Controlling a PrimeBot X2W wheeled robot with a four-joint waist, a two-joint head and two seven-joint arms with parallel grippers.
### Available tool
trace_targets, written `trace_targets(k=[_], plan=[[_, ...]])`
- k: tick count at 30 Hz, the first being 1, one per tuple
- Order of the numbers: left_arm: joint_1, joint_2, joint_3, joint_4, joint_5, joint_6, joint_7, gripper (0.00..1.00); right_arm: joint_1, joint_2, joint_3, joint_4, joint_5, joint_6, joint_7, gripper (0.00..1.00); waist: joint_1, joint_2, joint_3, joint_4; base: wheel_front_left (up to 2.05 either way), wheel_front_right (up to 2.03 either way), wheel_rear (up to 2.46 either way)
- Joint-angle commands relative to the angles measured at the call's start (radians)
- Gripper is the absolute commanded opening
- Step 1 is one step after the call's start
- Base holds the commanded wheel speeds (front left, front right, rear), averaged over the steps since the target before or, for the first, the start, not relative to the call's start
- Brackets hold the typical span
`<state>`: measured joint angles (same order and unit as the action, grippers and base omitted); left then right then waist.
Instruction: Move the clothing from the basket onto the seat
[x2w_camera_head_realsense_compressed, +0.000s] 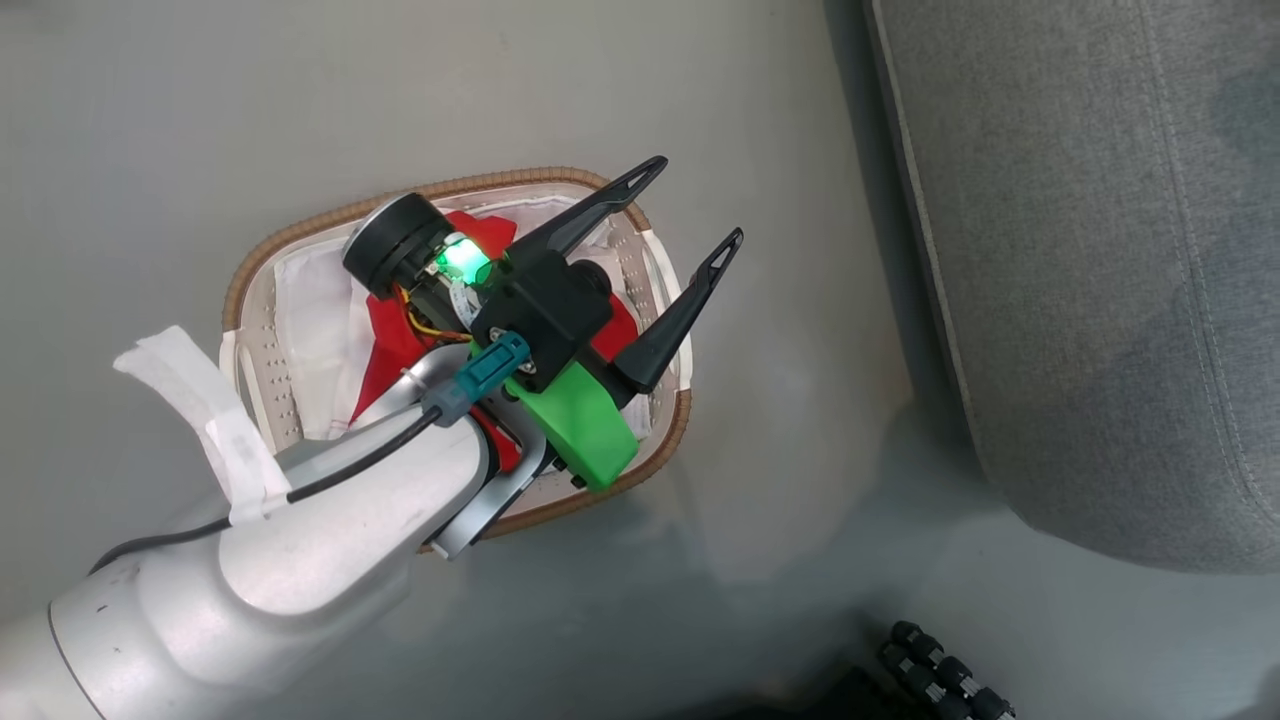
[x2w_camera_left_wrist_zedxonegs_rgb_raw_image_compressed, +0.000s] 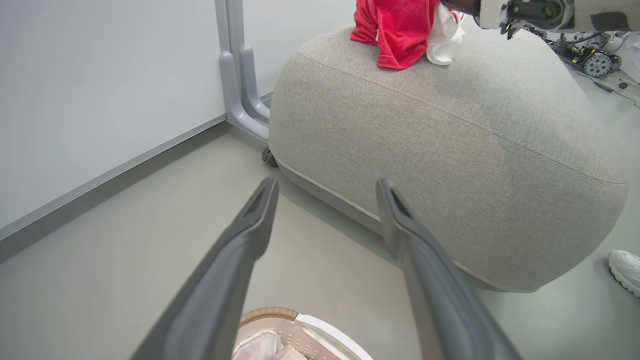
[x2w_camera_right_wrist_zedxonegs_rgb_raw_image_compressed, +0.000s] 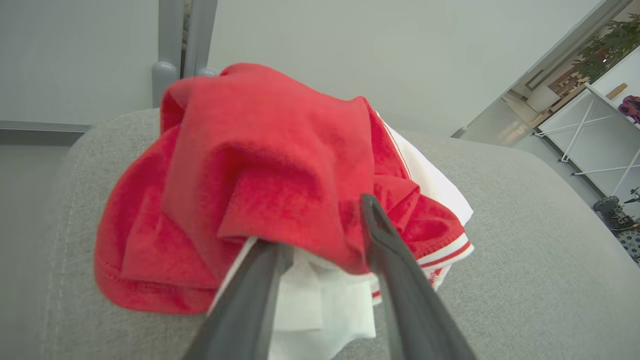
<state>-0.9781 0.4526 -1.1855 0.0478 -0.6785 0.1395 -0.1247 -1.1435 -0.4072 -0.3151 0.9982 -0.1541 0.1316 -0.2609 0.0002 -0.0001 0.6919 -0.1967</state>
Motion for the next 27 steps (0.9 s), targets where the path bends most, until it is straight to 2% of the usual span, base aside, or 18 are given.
trace_targets(k=[1, 8, 16, 20, 27], plan=[[0.011, 0.000, 0.003, 0.005, -0.007, -0.005, -0.011, 1.00, 0.019, 0.005, 0.002, -0.021, -0.005, -0.002, -0.005, 1.00, -0.0002, 0.0001, -0.016, -0.005, 0.00, 0.00, 0.00], [0.044, -0.011, 0.020, 0.034, -0.034, -0.003, -0.061, 1.00, 0.113, 0.012, 0.068, -0.143, 0.053, -0.002, -0.005, 1.00, -0.0002, 0.0001, -0.090, -0.009, 0.00, 0.00, 0.00], [0.124, -0.025, 0.079, 0.100, -0.090, -0.002, -0.126, 1.00, 0.197, 0.000, 0.170, -0.254, 0.115, -0.002, -0.005, 1.00, -0.0002, 0.0001, -0.239, 0.012, 0.00, 0.00, 0.00], [0.188, -0.045, 0.149, 0.139, -0.113, 0.000, -0.140, 1.00, 0.227, 0.030, 0.185, -0.270, 0.132, -0.002, -0.005, 1.00, -0.0002, 0.0001, -0.320, 0.041, 0.00, 0.00, 0.00], [0.368, -0.081, 0.342, 0.175, -0.069, -0.014, -0.141, 1.00, 0.320, 0.134, 0.169, -0.297, 0.123, -0.002, -0.004, 1.00, -0.0002, 0.0001, -0.438, 0.110, 0.00, 0.00, 0.00]])
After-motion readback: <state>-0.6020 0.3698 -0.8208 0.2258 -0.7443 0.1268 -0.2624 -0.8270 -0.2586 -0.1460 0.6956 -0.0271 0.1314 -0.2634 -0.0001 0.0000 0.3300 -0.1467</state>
